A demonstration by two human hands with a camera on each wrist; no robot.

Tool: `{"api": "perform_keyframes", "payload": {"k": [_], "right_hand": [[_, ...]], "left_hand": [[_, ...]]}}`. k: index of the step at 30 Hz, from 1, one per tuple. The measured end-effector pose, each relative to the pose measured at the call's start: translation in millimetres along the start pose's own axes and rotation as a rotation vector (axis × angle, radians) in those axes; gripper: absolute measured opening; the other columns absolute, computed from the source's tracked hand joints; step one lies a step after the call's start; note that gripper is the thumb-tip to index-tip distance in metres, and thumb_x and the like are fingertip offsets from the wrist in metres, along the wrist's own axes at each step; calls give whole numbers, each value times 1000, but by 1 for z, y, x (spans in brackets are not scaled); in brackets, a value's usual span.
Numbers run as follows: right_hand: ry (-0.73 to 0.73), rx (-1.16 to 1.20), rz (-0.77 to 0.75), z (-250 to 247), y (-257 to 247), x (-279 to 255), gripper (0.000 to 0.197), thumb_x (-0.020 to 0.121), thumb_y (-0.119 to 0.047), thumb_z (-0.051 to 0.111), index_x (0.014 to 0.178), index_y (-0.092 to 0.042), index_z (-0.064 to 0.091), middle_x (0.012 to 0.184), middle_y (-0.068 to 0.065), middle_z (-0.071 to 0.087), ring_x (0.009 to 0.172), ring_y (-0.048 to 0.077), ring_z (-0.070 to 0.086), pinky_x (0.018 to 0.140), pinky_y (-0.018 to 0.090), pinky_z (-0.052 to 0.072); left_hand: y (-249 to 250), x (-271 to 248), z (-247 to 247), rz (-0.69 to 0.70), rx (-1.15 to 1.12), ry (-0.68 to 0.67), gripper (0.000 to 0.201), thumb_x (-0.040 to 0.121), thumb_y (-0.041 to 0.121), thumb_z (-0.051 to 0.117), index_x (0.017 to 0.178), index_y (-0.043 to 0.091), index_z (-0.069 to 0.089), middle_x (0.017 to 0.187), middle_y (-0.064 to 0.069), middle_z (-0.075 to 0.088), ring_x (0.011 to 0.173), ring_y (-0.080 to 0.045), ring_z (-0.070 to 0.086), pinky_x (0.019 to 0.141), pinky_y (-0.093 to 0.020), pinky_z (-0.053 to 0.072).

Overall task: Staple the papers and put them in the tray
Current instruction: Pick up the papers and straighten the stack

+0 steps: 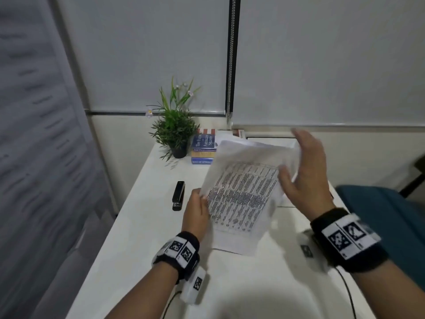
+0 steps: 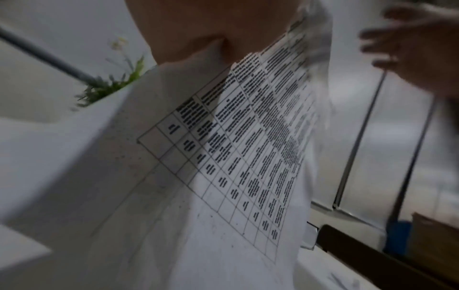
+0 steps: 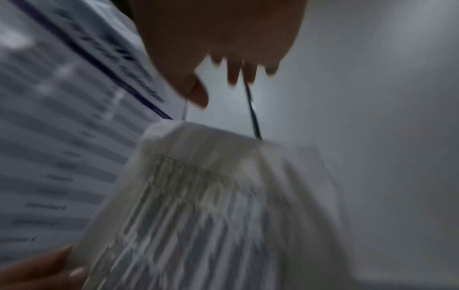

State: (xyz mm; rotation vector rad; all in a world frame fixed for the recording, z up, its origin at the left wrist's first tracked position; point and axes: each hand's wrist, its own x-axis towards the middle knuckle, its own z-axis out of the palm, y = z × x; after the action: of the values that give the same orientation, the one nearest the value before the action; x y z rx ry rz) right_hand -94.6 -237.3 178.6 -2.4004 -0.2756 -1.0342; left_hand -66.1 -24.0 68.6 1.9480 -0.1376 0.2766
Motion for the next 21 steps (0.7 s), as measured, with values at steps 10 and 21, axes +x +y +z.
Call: {"api": "perform_keyframes", "payload": {"k": [10, 21], "right_hand": [[-184, 509, 416, -4, 25, 12, 16, 86, -4, 56, 85, -20, 55, 81, -8, 56, 69, -12, 53, 67, 3, 41], [-94, 774, 840, 21, 53, -58, 16, 93, -8, 45, 108, -5, 50, 91, 10, 60, 77, 20, 60, 68, 30, 49]], "left_hand": [[18, 27, -47, 158, 415, -181, 22, 91, 24, 53, 104, 7, 62, 92, -6, 67, 82, -24, 61, 70, -31, 43], [-17, 26, -61, -372, -337, 49, 37, 95, 12, 44, 132, 10, 42, 132, -11, 54, 123, -29, 47, 102, -35, 41]]}}
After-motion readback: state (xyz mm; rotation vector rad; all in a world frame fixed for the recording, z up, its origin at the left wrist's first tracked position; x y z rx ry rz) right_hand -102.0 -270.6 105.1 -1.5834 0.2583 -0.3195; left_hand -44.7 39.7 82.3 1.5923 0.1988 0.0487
